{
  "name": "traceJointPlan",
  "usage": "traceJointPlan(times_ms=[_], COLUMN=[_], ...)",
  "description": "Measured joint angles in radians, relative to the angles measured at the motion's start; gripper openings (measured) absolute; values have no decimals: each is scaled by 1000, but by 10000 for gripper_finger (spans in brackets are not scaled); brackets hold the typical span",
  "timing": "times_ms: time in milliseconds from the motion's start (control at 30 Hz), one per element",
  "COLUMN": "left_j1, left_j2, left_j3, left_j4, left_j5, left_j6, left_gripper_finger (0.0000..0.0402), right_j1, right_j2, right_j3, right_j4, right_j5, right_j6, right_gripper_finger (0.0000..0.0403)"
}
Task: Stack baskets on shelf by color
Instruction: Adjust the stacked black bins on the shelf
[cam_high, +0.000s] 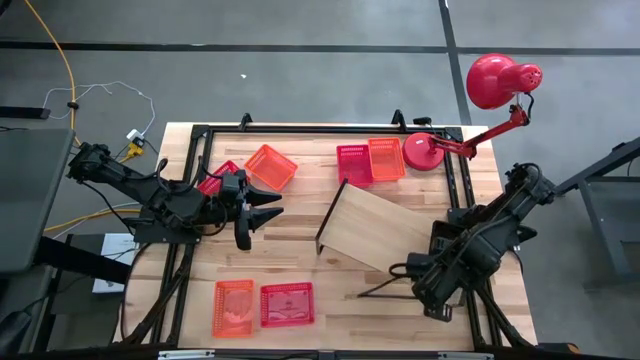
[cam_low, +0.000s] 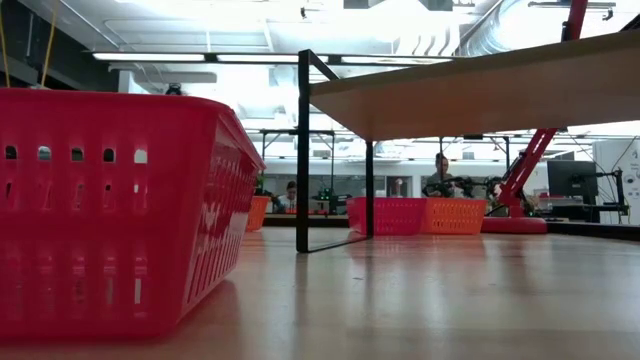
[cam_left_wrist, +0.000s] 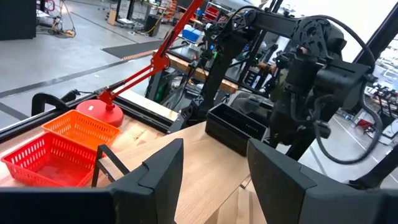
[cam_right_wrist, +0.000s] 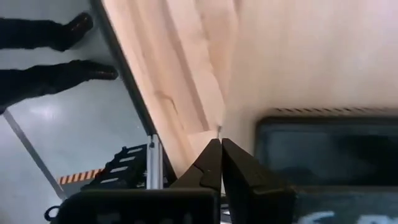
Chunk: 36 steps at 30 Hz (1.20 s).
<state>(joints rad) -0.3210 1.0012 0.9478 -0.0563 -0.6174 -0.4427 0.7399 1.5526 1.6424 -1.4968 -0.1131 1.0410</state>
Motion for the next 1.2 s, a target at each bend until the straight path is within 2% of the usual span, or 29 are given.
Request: traceJointPlan(times_ms=[133, 333, 500, 733, 967, 1200], left_j1=[0, 0, 0, 0, -1, -1], left_j2=[0, 0, 0, 0, 0, 0], left_j3=[0, 0, 0, 0, 0, 0], left_j4=[0, 0, 1, 1, 1, 1], left_j5=[0, 0, 0, 2, 3, 29], left_j6=[0, -1, -3, -16, -18, -18], left_gripper_finger=[165, 165, 165, 165, 165, 165], right_j1=[9, 3, -2, -2, -2, -3], right_j2=[-35, -70, -68, -67, -65, -66], right_j3=[0, 0, -1, -9, -102, -105], right_j4=[-82, -75, -75, -73, -75, -69], right_j5=[24, 113, 59, 63, 35, 44], right_j6=[87, 185, 212, 304, 356, 396], right_gripper_finger=[0, 0, 0, 0, 0, 0])
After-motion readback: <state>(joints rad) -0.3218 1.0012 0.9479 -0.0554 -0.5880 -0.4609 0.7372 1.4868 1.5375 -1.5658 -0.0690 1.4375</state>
